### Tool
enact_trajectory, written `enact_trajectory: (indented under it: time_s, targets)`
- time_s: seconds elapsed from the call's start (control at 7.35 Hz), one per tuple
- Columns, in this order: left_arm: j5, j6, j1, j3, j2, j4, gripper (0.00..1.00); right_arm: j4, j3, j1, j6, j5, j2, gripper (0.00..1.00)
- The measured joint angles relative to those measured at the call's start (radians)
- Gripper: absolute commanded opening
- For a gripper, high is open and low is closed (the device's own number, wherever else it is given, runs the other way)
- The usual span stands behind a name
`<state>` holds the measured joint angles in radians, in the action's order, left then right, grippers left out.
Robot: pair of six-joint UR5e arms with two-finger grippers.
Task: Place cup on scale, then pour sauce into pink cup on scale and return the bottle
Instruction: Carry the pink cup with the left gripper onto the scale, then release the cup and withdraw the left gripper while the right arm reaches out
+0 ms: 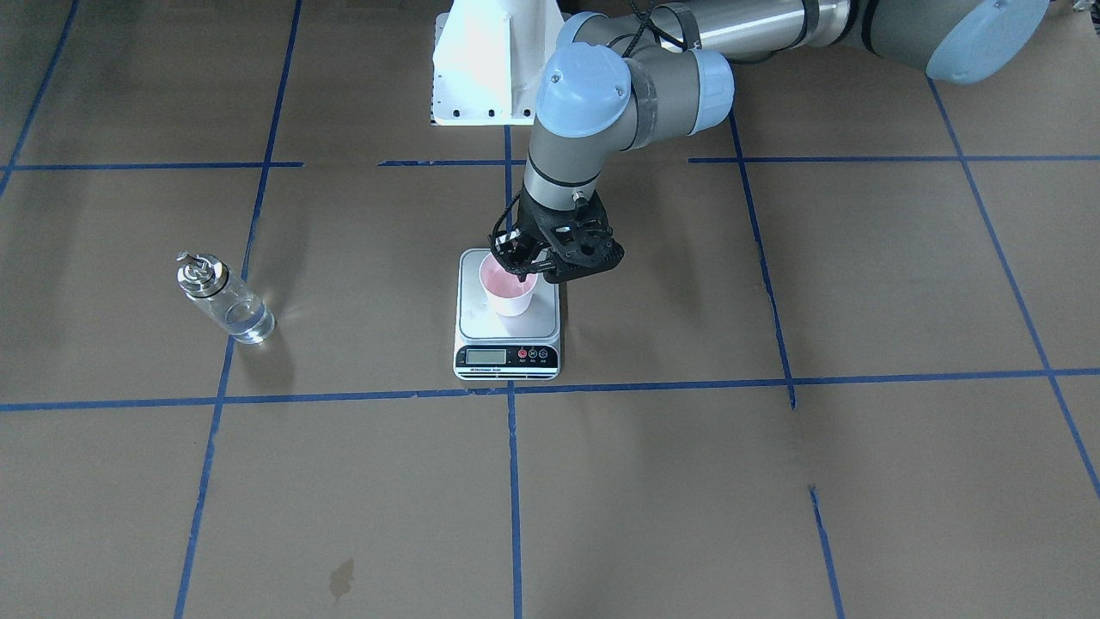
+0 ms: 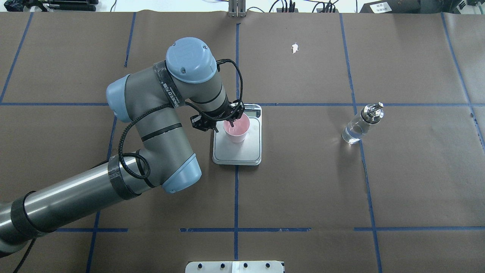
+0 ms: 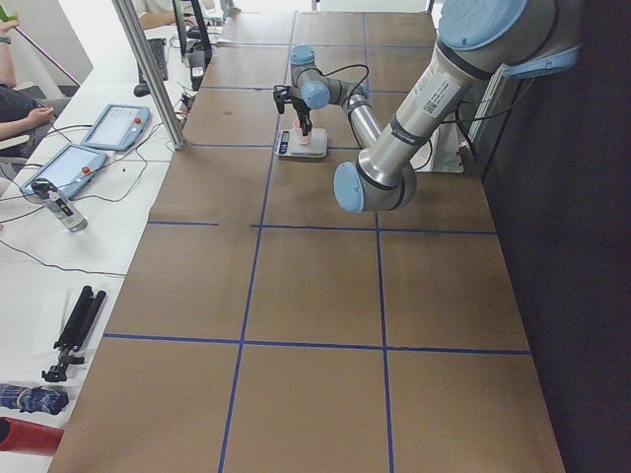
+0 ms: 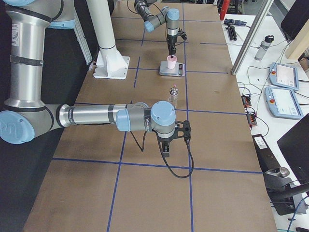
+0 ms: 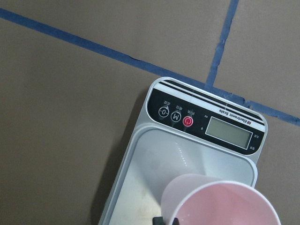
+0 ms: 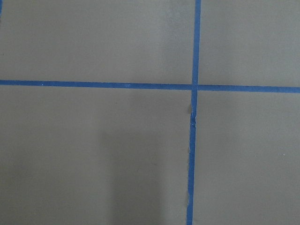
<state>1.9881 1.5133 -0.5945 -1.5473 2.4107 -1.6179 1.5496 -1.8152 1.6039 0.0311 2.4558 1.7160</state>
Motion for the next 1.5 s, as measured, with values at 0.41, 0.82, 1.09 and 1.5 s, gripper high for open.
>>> enact_trajectory:
  time_s: [0.41,0.82,1.09,1.5]
  targets:
    - [0.004,-0.020,-0.020,-0.079,-0.008,0.022,0.99,0.048,-0.062,0.002,0.005,0.012,-0.001,1.00]
    - [0.005,-0.104,-0.060,-0.171,-0.024,0.120,0.99,0.213,-0.255,-0.001,0.057,0.032,0.033,1.00]
    - [0.006,-0.166,-0.088,-0.242,-0.063,0.159,0.99,0.197,-0.365,-0.039,0.221,0.061,0.061,1.00]
    - [0.006,-0.333,-0.154,-0.409,-0.192,0.240,0.99,-0.080,-0.428,-0.241,0.632,-0.001,0.111,1.00]
